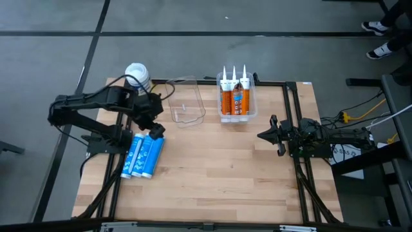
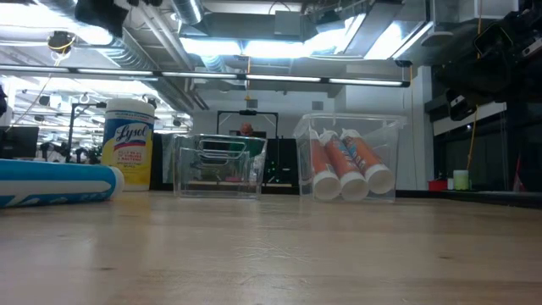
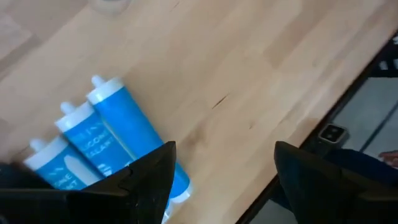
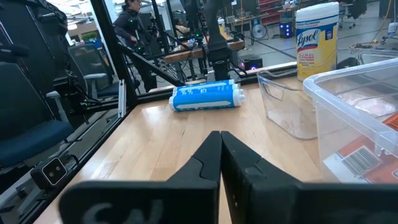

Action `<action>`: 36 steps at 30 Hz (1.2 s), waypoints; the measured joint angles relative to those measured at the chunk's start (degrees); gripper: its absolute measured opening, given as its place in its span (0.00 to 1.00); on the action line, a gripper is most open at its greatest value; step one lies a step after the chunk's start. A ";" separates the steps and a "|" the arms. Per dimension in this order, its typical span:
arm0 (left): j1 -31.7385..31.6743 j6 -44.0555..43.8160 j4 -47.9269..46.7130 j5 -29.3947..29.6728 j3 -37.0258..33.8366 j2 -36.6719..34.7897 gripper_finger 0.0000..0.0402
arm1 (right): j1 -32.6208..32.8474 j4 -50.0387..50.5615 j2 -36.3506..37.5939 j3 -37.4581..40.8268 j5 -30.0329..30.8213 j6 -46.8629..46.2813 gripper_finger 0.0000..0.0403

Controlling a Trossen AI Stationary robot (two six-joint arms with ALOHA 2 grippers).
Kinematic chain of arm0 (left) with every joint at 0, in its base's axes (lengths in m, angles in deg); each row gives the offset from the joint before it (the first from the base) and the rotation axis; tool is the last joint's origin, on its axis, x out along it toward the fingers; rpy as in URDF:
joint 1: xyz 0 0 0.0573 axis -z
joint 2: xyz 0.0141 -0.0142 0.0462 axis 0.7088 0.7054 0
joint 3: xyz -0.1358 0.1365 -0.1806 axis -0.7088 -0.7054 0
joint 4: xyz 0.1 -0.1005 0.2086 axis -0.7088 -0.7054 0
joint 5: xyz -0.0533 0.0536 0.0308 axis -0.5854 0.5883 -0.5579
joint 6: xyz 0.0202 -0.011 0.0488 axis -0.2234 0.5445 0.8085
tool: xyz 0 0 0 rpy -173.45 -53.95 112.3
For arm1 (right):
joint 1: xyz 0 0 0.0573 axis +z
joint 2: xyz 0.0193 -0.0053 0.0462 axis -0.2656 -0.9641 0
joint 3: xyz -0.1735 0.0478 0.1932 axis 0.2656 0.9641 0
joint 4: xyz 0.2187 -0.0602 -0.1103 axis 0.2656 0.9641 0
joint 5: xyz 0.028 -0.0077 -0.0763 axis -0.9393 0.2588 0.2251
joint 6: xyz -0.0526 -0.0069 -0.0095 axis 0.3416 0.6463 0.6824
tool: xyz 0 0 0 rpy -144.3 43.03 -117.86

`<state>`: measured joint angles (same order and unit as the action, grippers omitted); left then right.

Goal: Pick & place silicon tubes, Sealant and Lysol wipes
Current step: Put the left blue sealant into the left transparent bin

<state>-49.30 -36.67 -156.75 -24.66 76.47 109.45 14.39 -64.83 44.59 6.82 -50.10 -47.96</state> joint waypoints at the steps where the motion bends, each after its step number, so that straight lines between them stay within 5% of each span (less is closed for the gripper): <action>1: 0.02 -0.11 -0.33 0.02 0.00 0.63 0.66 | 0.02 0.00 -0.02 0.00 0.00 0.00 0.03; 11: 1.15 -1.94 -3.28 0.43 0.00 7.17 0.66 | 0.01 0.00 0.00 0.00 0.00 -0.03 0.03; 23: 6.03 -9.39 -9.39 9.88 -0.04 13.61 0.66 | 0.00 0.02 -0.02 0.00 0.00 0.00 0.03; 36: 9.57 -16.69 -8.60 12.99 -2.36 15.40 0.66 | 0.02 0.00 0.00 0.00 0.00 -0.03 0.03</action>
<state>-39.73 -53.36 -165.35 -11.68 74.11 124.85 14.41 -64.83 44.59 6.82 -50.10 -47.99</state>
